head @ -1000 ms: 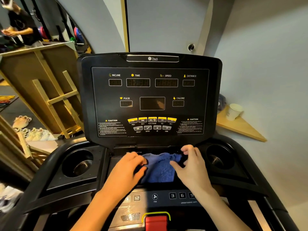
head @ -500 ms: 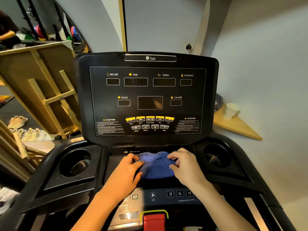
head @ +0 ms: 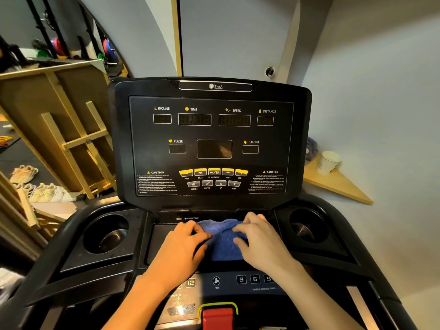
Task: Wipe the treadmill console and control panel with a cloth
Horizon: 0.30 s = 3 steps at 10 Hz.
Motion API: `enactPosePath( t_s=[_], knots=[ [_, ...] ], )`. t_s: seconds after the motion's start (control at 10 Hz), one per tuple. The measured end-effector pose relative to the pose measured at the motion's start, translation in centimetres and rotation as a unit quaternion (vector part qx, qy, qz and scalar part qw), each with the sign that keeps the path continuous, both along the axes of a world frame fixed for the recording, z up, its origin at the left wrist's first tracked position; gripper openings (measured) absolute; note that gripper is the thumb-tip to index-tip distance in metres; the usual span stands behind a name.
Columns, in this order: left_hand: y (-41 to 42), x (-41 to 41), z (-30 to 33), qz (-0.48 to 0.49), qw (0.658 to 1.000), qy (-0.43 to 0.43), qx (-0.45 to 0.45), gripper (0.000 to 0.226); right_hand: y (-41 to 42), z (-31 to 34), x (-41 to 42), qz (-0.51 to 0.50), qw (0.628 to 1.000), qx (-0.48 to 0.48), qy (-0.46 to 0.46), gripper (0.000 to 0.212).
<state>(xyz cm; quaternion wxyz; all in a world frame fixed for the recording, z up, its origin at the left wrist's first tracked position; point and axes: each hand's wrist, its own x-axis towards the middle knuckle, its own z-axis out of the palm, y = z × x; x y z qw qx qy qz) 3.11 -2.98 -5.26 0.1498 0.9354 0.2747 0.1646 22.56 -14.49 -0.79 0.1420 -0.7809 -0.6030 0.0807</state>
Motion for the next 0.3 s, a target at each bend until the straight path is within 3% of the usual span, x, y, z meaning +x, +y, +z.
enactPosePath(
  t_s=[0.2,0.3],
  knots=[
    [0.23,-0.21,-0.77,0.004,0.999,0.038,0.032,0.035,0.66,-0.93,-0.4,0.026,0.999,-0.036,-0.016,0.036],
    [-0.05,-0.41,-0.55,0.002,0.999,0.049,-0.003,0.038,0.48,-1.41,-0.06,0.031,0.999,-0.042,-0.006,0.035]
  ],
)
